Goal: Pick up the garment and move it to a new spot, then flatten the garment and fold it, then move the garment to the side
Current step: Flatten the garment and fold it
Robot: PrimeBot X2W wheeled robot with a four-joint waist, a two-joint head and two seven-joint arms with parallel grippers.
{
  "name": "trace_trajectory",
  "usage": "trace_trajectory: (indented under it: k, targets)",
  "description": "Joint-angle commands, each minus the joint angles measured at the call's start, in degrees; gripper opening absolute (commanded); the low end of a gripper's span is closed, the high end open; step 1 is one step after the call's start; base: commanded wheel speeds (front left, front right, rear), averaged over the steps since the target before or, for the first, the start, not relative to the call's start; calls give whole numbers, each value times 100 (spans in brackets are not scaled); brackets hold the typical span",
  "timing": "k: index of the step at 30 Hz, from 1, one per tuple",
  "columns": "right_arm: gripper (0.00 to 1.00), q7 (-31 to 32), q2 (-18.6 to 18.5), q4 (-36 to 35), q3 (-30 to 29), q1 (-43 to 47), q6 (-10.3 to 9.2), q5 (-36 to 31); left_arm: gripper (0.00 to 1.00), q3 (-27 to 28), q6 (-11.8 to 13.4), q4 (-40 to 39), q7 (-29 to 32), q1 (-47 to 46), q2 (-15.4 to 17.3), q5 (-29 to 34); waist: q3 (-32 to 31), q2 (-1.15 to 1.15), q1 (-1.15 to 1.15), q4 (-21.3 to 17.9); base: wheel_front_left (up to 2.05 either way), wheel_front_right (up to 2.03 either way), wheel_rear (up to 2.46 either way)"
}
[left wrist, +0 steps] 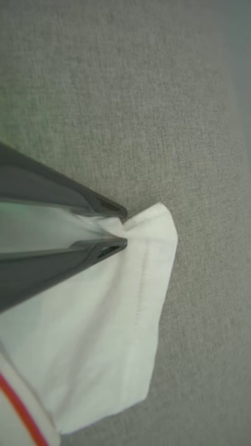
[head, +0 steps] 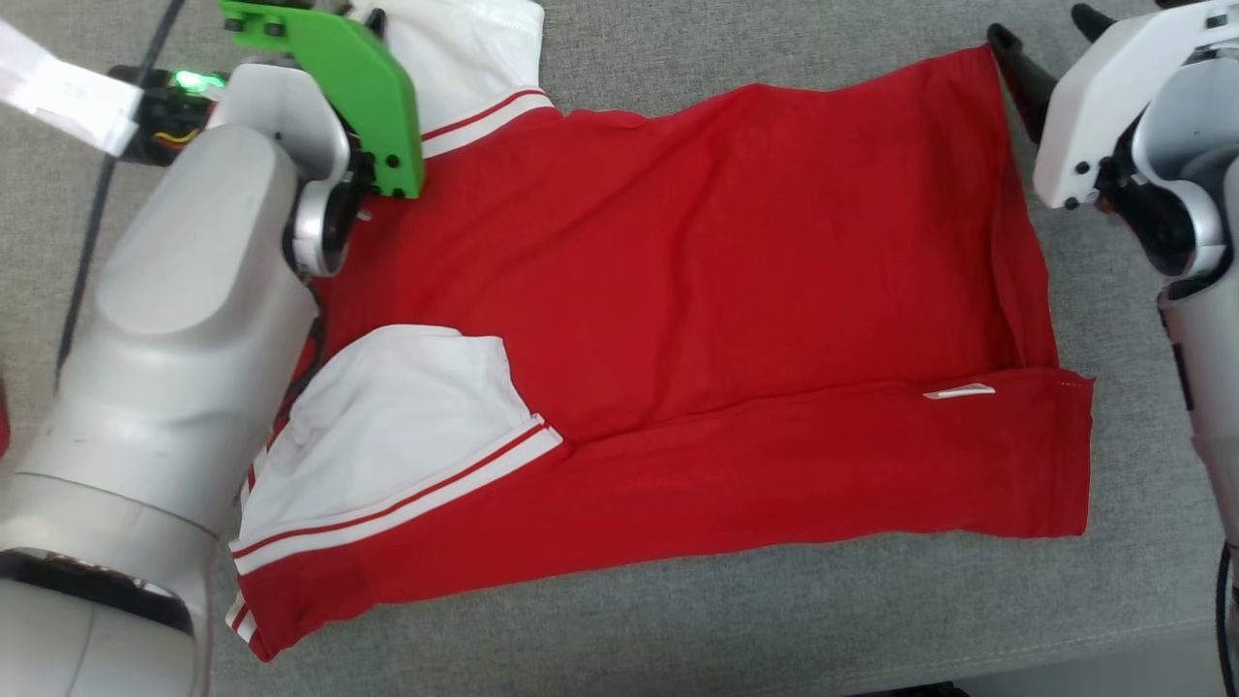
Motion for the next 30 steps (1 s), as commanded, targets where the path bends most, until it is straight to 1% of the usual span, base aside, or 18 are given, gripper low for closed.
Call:
trace_trajectory:
  k: [1,6,9,12,14,17,20,24,27,30]
  targets:
    - [100,30,-68,-83,1,42,-5,81,0,-134,24,187,88,398,-61,0,10,0,0,31,0,0,0]
    - [100,211,-372,-389,25,153,-5,175,0,-162,168,168,-255,353,-204,120,27,0,0,135,0,0,0]
    - [100,352,-492,-640,80,274,-5,264,0,-199,226,185,-454,335,-304,176,26,0,0,220,0,0,0]
    - [100,510,-690,-985,175,439,-5,335,0,-224,233,243,-614,319,-418,166,9,0,0,305,0,0,0]
    - [100,595,-745,-1224,213,549,-5,380,0,-221,199,289,-692,322,-481,122,-2,0,0,339,0,0,0]
    - [100,773,-877,-1431,198,676,-6,285,0,-236,161,382,-750,314,-545,91,-10,0,0,373,0,0,0]
    - [100,1011,-914,-1474,136,805,-5,211,0,-261,118,479,-805,280,-620,61,-2,0,0,420,0,0,0]
    - [100,1241,-919,-1415,102,908,-5,326,0,-295,76,587,-881,224,-715,50,27,0,0,458,0,0,0]
    - [100,1170,-943,-1241,123,793,-6,333,0,-306,28,661,-945,173,-763,29,67,0,0,503,0,0,0]
    - [100,1028,-875,-1087,183,658,-5,361,0,-325,-7,701,-1000,106,-802,7,126,0,0,562,0,0,0]
